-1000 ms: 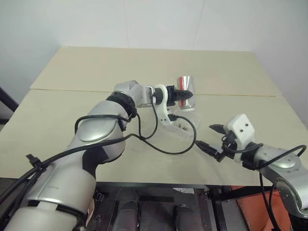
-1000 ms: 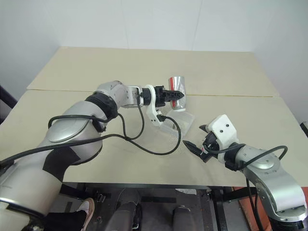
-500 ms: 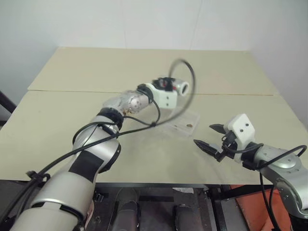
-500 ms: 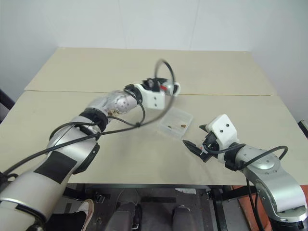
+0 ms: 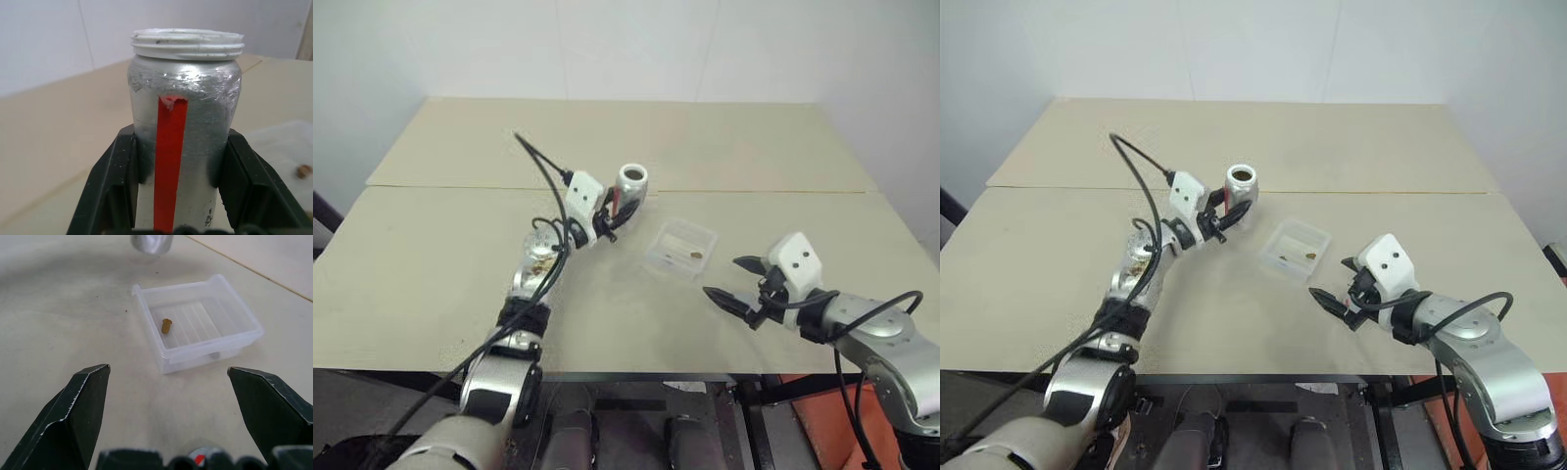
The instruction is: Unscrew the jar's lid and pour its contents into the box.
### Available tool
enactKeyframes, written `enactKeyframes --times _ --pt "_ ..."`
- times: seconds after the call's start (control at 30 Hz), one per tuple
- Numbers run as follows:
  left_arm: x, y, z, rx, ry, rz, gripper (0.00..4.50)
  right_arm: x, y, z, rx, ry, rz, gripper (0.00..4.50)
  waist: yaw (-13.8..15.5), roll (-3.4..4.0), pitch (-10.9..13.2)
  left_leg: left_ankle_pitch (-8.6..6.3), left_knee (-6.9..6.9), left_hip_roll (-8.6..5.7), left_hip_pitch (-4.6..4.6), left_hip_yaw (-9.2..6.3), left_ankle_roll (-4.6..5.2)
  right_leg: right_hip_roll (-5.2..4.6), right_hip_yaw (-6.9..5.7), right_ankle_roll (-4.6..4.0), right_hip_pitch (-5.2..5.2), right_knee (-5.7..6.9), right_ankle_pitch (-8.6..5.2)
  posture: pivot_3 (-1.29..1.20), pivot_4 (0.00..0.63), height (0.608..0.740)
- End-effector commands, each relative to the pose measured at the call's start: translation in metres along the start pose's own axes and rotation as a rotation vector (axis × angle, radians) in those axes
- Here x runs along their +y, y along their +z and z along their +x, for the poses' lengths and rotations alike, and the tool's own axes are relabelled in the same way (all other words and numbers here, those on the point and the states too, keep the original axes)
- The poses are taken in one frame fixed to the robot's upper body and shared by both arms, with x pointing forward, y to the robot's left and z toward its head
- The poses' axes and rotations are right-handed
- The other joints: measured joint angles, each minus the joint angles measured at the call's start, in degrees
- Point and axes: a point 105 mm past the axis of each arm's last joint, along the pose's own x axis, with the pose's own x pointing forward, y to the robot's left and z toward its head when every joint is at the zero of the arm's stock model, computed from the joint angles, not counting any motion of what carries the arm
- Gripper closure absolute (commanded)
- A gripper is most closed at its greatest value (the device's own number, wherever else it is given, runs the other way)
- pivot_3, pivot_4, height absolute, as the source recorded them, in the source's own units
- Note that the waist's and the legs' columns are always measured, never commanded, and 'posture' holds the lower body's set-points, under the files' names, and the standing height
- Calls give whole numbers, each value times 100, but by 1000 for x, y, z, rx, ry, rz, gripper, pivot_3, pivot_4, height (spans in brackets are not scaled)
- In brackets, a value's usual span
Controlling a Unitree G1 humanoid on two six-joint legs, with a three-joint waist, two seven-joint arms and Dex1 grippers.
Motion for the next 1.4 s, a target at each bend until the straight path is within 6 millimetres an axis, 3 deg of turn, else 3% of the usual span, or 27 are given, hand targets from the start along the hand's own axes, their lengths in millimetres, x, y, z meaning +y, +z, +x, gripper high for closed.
enactKeyframes --times 0.03,0.43,0.67,0.93,1.17,1.4 --pt "4 23 -2 -70 42 -37 2630 -1 9 -1 -33 -1 -45 35 12 0 0 0 0 0 0 -1 0 0 0 0 1 0 0 0 150 740" --pt "14 -21 -13 35 147 -20 2630 0 12 5 -42 14 -54 35 25 4 -5 0 -2 -2 6 2 1 0 1 0 4 -6 0 0 150 740" --pt "11 -34 -20 53 137 -44 2630 -1 14 7 -48 17 -55 35 26 5 -5 0 -3 -1 6 2 1 0 1 0 3 -8 0 0 150 740" --pt "9 -41 -21 74 140 -20 90 0 13 6 -47 26 -54 0 26 5 -6 -1 -3 -1 6 2 1 0 1 0 4 -11 0 0 150 740" --pt "1 -35 -29 76 123 -12 39 -1 14 6 -53 27 -48 0 26 5 -6 -1 -5 -1 6 2 1 0 2 0 4 -10 0 0 150 740" --pt "-4 -27 -54 101 169 27 39 1 11 9 -34 47 -61 0 5 6 -7 -1 -7 0 9 2 1 0 6 0 2 -10 0 0 150 740"
